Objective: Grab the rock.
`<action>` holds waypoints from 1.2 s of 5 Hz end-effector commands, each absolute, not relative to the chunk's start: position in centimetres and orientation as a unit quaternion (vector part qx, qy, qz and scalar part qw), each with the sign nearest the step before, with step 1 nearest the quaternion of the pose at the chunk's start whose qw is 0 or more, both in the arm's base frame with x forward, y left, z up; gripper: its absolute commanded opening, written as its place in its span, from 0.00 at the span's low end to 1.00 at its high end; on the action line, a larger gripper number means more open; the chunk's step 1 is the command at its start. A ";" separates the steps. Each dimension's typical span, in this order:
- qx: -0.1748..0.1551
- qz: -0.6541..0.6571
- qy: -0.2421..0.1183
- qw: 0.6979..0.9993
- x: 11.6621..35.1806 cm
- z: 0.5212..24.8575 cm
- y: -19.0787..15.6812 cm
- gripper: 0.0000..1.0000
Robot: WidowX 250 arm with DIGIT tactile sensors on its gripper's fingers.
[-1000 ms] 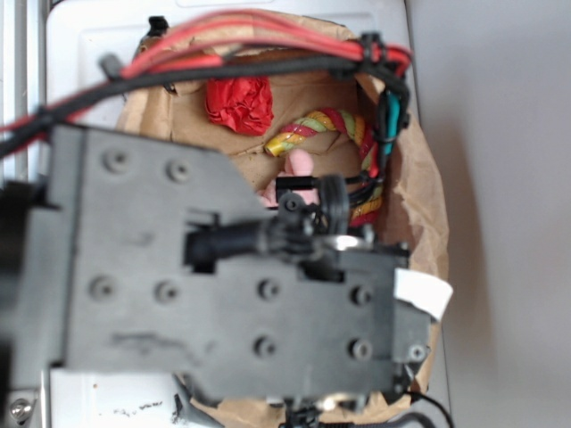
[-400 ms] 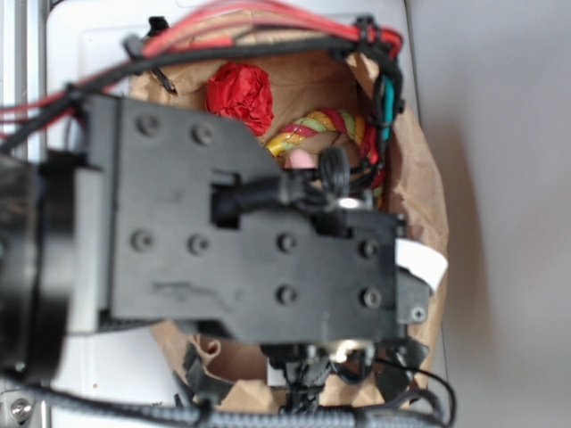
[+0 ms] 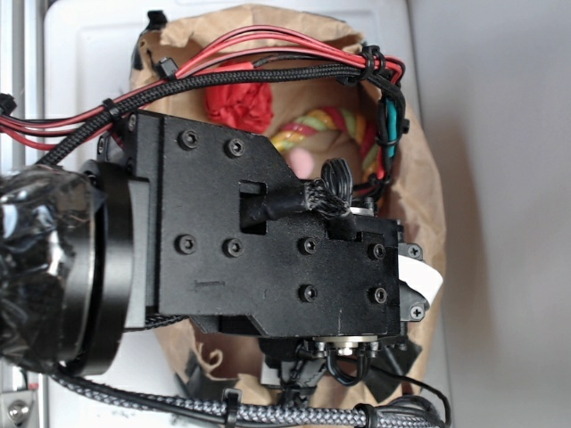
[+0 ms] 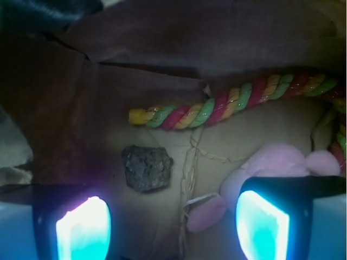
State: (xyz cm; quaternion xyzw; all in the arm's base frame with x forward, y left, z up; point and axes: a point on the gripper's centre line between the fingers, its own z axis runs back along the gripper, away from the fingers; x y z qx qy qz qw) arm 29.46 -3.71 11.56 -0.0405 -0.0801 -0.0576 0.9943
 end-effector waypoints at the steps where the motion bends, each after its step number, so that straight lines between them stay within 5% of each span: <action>1: -0.051 -0.033 -0.142 0.988 31.1 15.9 -2.9 1.00; 3: -0.024 -0.029 -0.141 0.989 30.4 16.5 -2.8 1.00; 6: -0.034 -0.043 -0.144 0.988 29.9 16.7 -2.9 1.00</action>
